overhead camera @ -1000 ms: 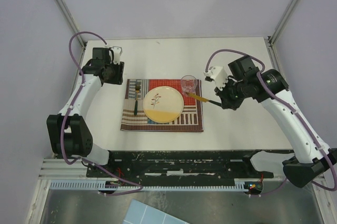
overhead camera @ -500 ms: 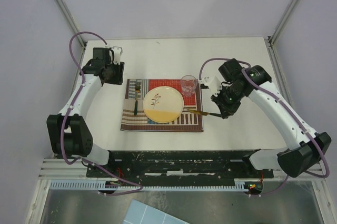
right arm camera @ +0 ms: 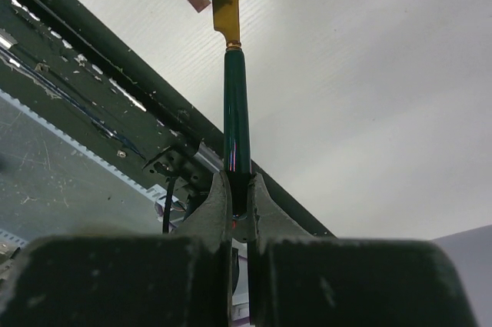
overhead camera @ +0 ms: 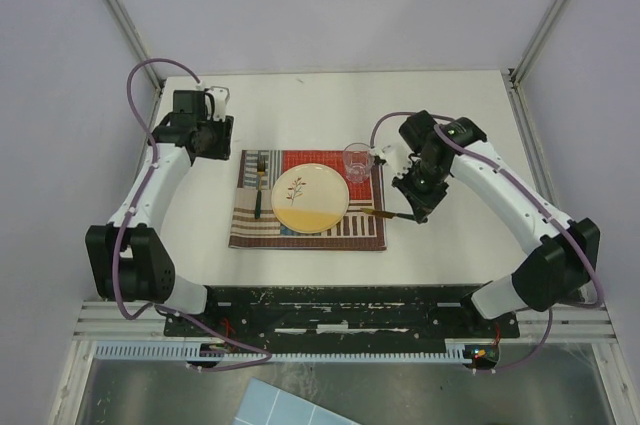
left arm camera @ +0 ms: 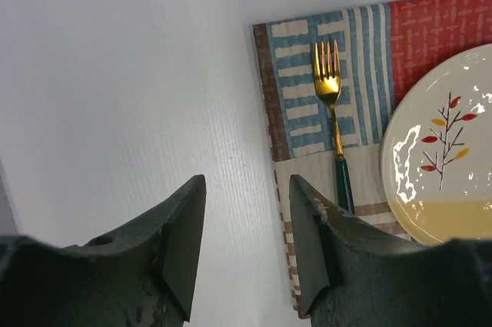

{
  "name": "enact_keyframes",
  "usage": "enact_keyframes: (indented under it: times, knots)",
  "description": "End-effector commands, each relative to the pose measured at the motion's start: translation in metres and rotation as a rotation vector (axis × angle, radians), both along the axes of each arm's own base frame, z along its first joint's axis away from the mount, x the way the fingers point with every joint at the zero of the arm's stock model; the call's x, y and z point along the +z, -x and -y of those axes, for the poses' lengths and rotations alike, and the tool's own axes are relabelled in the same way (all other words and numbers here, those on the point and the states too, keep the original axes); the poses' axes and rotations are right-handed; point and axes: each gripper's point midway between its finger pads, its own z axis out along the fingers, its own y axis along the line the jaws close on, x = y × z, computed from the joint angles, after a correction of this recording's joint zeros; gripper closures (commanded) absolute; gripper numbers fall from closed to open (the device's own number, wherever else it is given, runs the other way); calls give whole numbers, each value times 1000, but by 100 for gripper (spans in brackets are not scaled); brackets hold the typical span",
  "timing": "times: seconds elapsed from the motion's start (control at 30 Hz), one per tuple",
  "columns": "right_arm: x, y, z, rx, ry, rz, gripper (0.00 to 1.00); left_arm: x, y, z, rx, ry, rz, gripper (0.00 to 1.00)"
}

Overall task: Set the dinner table for one person
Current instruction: Place the knife on the napkin.

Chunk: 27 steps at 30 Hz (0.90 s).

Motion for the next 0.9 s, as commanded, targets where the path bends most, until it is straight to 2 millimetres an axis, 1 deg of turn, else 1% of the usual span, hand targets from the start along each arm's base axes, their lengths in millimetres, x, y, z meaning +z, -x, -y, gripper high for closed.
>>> enact_keyframes:
  times: [0.0, 0.3, 0.57, 0.7, 0.87]
  knots:
    - [2, -18, -4, -63, 8, 50, 98, 25, -1, -1, 16, 1, 82, 46]
    - [-5, -34, -2, -122, 49, 80, 98, 24, 3, -2, 30, 1, 85, 46]
    - [-6, -44, -10, -157, 39, 73, 98, 23, 4, -1, 44, 16, 83, 46]
    - [-7, -54, -18, -164, 23, 75, 98, 25, 6, -2, 45, 15, 87, 46]
    - [-12, -57, -18, -176, 36, 70, 98, 26, 10, -3, 51, 15, 88, 46]
